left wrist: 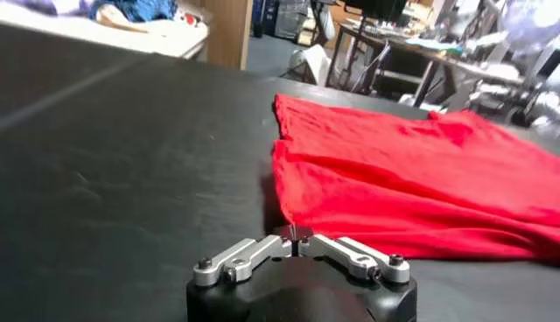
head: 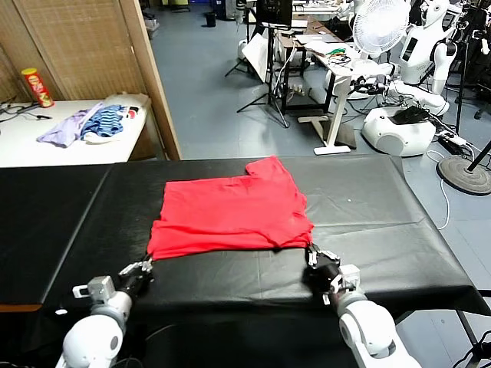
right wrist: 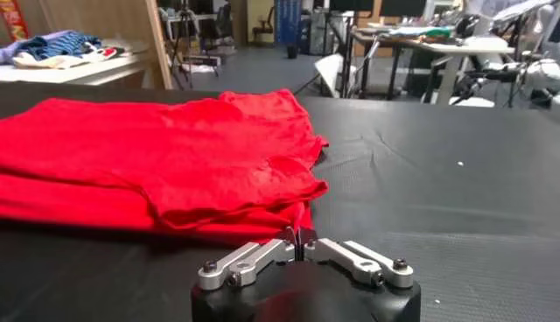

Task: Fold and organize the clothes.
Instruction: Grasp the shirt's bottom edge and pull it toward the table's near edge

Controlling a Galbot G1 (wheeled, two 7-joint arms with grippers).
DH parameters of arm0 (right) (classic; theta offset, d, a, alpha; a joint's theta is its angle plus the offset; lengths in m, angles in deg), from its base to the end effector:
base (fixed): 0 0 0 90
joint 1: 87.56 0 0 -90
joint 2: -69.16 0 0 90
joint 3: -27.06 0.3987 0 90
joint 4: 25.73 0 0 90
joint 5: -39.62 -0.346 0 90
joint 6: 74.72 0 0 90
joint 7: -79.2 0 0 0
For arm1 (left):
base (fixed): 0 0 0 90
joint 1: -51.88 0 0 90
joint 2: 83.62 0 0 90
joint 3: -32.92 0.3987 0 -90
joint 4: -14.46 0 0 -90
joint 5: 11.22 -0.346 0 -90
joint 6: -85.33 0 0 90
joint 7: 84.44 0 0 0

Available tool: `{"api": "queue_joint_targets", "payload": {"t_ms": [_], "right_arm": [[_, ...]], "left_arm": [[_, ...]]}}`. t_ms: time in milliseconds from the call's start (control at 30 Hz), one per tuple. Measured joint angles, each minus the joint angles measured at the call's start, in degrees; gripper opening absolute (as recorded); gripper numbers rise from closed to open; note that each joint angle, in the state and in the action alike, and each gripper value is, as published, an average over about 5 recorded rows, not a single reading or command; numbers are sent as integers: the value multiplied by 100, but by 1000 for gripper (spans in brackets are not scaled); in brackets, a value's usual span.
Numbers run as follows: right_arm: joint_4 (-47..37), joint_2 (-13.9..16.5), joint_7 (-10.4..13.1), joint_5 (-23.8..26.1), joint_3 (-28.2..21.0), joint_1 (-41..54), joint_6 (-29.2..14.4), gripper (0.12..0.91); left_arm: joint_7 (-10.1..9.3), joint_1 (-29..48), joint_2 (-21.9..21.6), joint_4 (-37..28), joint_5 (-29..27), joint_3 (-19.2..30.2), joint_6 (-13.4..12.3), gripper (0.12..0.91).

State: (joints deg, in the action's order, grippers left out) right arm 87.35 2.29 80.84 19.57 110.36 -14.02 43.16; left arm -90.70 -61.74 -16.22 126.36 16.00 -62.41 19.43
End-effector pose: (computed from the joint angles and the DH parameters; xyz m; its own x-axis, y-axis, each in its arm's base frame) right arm 0.2305 -0.0692 -0.3356 -0.8820 -0.2017 0.4260 -0.2279 0.9736 -0.0107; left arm 0.1977 0.1312 -0.3457 -0.9002 -0.0202 0.4350 -0.0366 0.9989 -0.0294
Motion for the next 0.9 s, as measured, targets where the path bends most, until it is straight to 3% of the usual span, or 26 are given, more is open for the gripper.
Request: {"api": "queue_joint_targets", "payload": {"t_ms": [300,367,467,567,733,833,900], "right_arm": [[668,67,134,7,103,-677,218,141],[796,70,136,10,138,-839,252,195],[1021,108,128,6,218,-1097,319,345],[1276,166,120,-57,308,-1321,416,512],[1594,293,96,-532,564,-1433,475,752],[1545,406,175,-901,801,-1228,469,792],[1419,477,258,-1052,887,-948,502,796]], "left_arm": [[25,-585,-265,564,-145,-112,97,125],[1,-748,-269,707,-165,-146,116,125],[-64,-1006,-270,913,-177,-210,156,142],[-123,-1271,-273,1113,-169,-300,197,249],[-244,-1678,-253,1459,-76,-464,437,534],[-223,-1775,-263,1697,-56,-606,776,689],[-138,-1775,-292,1857,-55,-752,1065,753]]}}
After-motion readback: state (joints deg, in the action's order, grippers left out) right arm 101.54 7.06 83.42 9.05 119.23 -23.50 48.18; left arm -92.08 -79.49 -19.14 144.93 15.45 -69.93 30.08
